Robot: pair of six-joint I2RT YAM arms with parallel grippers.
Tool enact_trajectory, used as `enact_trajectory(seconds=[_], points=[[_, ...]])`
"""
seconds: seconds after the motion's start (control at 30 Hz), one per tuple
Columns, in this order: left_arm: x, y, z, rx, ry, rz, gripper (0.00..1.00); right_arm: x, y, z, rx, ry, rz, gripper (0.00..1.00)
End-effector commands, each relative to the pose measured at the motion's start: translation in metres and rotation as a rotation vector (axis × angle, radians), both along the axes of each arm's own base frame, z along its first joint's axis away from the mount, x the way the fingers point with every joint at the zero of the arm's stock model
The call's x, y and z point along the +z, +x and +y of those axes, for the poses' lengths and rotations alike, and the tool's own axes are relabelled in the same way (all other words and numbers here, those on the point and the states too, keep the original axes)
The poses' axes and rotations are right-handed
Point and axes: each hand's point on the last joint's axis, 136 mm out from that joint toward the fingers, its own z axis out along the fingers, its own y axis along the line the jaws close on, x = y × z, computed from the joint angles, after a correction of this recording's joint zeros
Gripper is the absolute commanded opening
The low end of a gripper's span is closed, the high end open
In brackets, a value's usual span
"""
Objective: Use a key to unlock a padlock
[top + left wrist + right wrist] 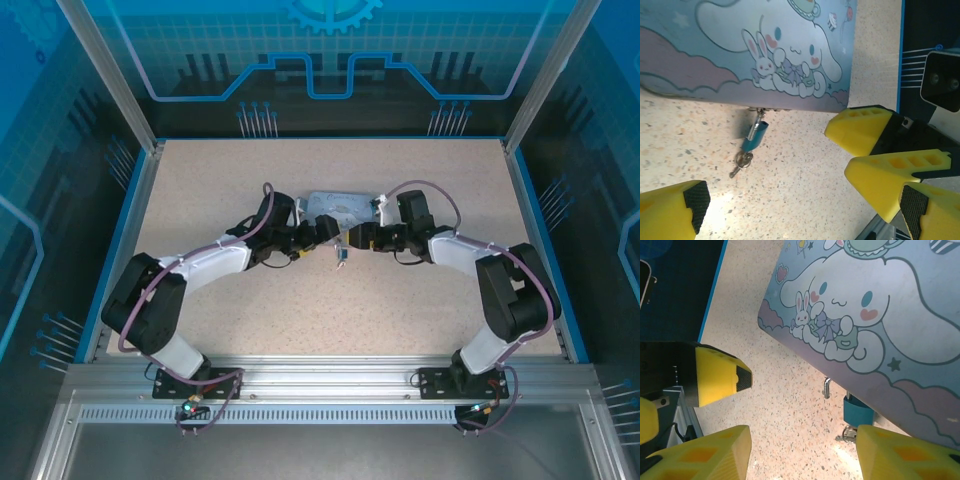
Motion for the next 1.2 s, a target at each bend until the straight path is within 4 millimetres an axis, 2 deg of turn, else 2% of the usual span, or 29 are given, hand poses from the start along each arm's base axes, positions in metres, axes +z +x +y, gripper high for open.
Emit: enact_trajectory(seconds=[0.0, 0.13, 0.23, 0.47, 0.57, 0.63, 0.83, 1.0, 1.17], points=[[0.013, 0.008, 0.019, 0.029, 0.074, -0.062, 0.99, -0.017, -0.006, 0.0, -0.04, -0.032, 0.041, 0.59], [0.018, 0.015, 0.036, 0.061, 0.141, -0.092, 0.99, -0.026, 0.001, 0.0, -0.067, -0.064, 0.054, 0.59], [0.022, 0.017, 0.044, 0.075, 0.157, -0.099, 0.99, -0.025, 0.009, 0.001, -0.073, -0.073, 0.047, 0.59], [0.024, 0.013, 0.051, 0.082, 0.171, -0.113, 0.99, -0.02, 0.043, -0.011, -0.135, -0.11, 0.026, 0.59], [0.022, 0.012, 0.052, 0.085, 0.173, -0.108, 0.99, -0.013, 0.05, -0.014, -0.14, -0.096, 0.018, 0.58], [0.021, 0.012, 0.052, 0.085, 0.176, -0.107, 0.99, -0.007, 0.047, -0.013, -0.126, -0.085, 0.005, 0.58], [0.02, 0.015, 0.054, 0.089, 0.193, -0.117, 0.99, 0.015, 0.022, -0.017, -0.114, -0.062, -0.046, 0.58], [0.019, 0.018, 0.054, 0.087, 0.204, -0.119, 0.99, -0.001, 0.004, -0.022, -0.161, -0.052, -0.014, 0.58], [0.018, 0.021, 0.054, 0.088, 0.213, -0.123, 0.99, -0.018, 0.002, -0.008, -0.177, -0.031, -0.024, 0.56]])
